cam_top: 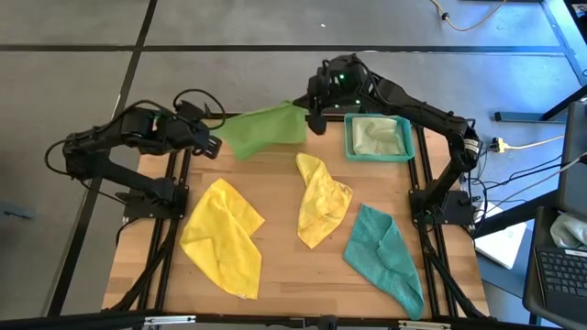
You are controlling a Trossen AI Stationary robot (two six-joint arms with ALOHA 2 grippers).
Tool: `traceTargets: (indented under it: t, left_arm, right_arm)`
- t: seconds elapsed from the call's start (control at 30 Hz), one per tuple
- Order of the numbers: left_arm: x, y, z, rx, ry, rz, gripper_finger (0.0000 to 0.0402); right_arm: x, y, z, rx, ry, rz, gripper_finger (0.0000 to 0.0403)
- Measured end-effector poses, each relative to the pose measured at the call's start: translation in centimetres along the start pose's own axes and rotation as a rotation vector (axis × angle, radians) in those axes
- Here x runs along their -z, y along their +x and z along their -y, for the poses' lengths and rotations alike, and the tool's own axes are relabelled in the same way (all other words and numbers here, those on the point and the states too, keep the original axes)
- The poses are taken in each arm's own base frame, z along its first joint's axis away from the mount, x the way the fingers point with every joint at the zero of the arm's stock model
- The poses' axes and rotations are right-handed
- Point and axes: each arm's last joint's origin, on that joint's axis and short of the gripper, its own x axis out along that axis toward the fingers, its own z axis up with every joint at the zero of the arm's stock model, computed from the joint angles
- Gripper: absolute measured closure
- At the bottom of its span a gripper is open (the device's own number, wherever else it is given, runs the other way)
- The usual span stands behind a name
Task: Fold microfiber towels
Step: Move the green microfiber cloth to the middle right of the table
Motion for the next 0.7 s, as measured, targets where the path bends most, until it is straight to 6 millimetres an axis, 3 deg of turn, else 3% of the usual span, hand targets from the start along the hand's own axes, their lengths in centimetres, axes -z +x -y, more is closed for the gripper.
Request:
traceTargets:
  t: [0.33,0.53,0.7]
  left_arm:
    - [1.8,-0.3,3.8,0.181,0.072,-0.189,0.0402]
    - [3.6,-0.7,7.2,0.276,0.111,-0.303,0.0402]
    - [5.7,-1.0,11.1,0.340,0.150,-0.323,0.0402]
  right_arm:
    - [2.7,-0.5,-3.2,-0.525,0.185,-0.220,0.0398]
    - [6.0,-0.2,-5.7,-0.727,0.325,-0.433,0.0398]
    - [9.5,0.7,-9.4,-0.887,0.406,-0.607,0.0398]
